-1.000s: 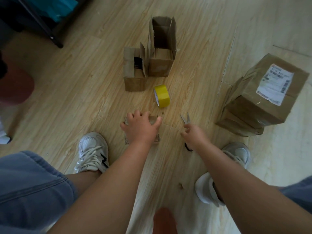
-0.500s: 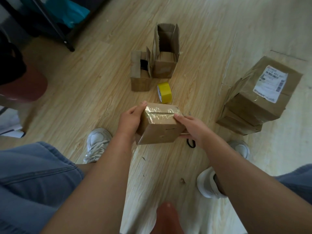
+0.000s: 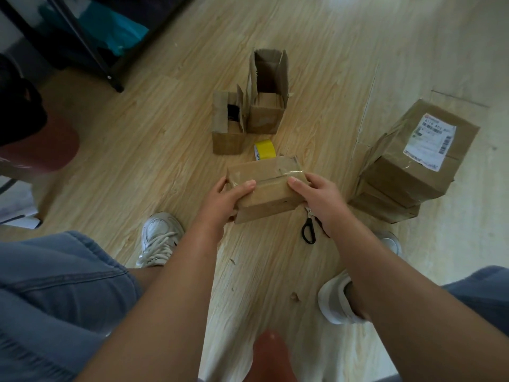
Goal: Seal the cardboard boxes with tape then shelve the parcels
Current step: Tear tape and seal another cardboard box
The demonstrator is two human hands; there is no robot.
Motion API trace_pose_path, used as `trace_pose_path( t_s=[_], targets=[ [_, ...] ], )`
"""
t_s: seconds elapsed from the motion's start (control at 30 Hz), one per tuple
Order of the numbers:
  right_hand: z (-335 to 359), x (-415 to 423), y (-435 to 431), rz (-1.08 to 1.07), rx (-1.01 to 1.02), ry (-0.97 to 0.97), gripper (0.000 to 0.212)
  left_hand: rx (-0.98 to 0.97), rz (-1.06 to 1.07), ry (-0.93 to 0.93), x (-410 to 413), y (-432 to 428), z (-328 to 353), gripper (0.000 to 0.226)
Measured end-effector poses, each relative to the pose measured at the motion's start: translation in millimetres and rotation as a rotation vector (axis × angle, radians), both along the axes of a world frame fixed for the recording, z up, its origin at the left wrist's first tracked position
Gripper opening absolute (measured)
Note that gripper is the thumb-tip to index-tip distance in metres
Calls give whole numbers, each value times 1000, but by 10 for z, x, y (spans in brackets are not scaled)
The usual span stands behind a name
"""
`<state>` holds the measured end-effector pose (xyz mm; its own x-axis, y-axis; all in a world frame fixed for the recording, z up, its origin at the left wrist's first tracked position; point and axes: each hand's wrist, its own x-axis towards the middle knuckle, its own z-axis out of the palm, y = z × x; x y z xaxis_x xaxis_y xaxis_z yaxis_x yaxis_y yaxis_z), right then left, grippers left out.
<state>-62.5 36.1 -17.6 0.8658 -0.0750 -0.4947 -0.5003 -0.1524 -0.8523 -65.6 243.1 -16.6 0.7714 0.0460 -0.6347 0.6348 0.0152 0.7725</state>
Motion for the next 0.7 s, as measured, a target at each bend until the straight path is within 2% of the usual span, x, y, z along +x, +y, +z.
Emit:
trace_pose_path(
  t_s=[0.13, 0.27, 0.5, 0.6, 0.7],
  targets=[
    [57, -20, -46, 101, 55, 78, 42, -12, 8, 211, -23, 45, 16, 48],
    [76, 35, -91, 183, 51, 155, 61, -39, 57, 321, -4, 110, -42, 80],
    [42, 28, -120, 98, 27, 138, 47, -5, -25, 238, 25, 94, -73, 80],
    [9, 23, -112, 67, -8, 153, 35, -9, -92, 235, 7, 127, -133, 93],
    [-45, 10, -124, 66, -50, 203, 42, 38, -148, 191, -26, 125, -191, 95]
  ],
)
